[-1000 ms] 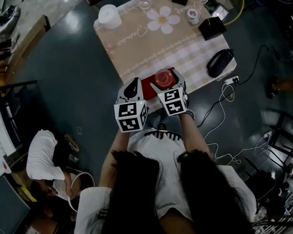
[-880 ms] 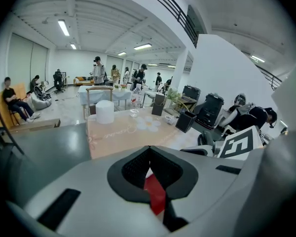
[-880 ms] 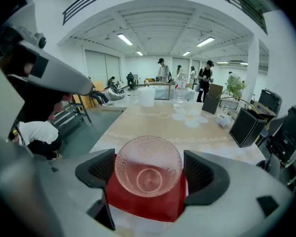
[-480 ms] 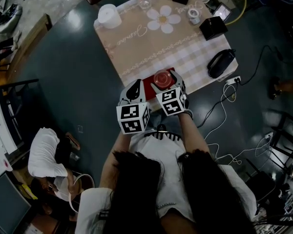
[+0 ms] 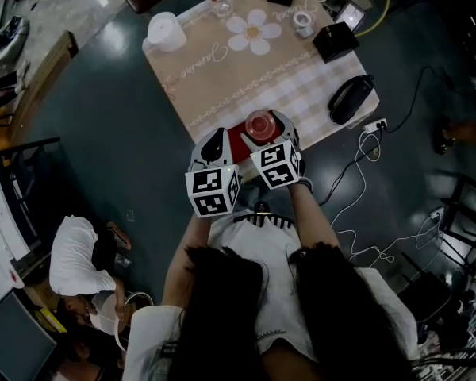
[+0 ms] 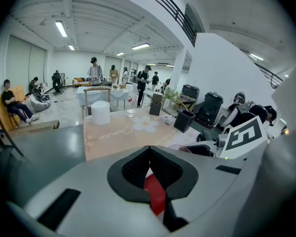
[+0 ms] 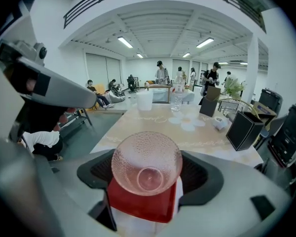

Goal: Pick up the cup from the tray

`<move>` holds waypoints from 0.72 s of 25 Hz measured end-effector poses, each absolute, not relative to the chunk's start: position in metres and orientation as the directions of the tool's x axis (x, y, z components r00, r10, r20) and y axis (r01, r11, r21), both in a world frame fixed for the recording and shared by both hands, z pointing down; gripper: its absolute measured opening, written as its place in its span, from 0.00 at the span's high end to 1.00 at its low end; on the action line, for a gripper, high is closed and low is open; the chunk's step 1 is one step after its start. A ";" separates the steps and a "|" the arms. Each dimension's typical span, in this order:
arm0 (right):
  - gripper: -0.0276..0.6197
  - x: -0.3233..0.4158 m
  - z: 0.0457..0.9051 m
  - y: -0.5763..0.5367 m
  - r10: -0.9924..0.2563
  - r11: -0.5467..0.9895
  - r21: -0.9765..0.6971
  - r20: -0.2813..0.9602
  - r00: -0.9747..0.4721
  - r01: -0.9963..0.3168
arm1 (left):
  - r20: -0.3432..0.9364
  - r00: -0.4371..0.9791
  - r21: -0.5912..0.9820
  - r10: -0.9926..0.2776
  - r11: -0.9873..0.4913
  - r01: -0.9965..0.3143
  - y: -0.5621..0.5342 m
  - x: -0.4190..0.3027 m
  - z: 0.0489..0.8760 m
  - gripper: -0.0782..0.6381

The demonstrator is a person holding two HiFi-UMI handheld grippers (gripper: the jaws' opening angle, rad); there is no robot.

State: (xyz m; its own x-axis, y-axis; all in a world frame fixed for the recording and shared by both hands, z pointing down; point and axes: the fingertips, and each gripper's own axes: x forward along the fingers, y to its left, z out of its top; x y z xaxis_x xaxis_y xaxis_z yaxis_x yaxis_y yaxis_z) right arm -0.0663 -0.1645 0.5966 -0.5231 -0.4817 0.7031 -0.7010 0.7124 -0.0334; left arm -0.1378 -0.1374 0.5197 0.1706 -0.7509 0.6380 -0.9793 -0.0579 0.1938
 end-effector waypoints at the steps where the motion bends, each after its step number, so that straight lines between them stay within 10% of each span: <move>1: 0.35 -0.062 0.595 -0.167 -0.489 0.706 -0.030 0.702 -0.517 -0.708 | 0.637 0.176 0.196 -0.751 -0.063 -0.979 -0.139 -0.135 0.520 0.88; 18: 0.35 0.022 0.601 -0.200 -0.567 0.589 -0.004 0.711 -0.416 -0.808 | 0.643 0.262 0.213 -0.719 -0.161 -0.964 -0.165 -0.076 0.527 0.88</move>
State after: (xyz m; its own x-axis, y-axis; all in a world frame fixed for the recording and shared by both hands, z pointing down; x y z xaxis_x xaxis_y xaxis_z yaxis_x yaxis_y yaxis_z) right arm 0.0219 -0.1995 0.6012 -0.4161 -0.5670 0.7109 -0.8083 0.5888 -0.0036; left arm -0.0758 -0.1647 0.5272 0.2623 -0.7194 0.6432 -0.9637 -0.1605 0.2135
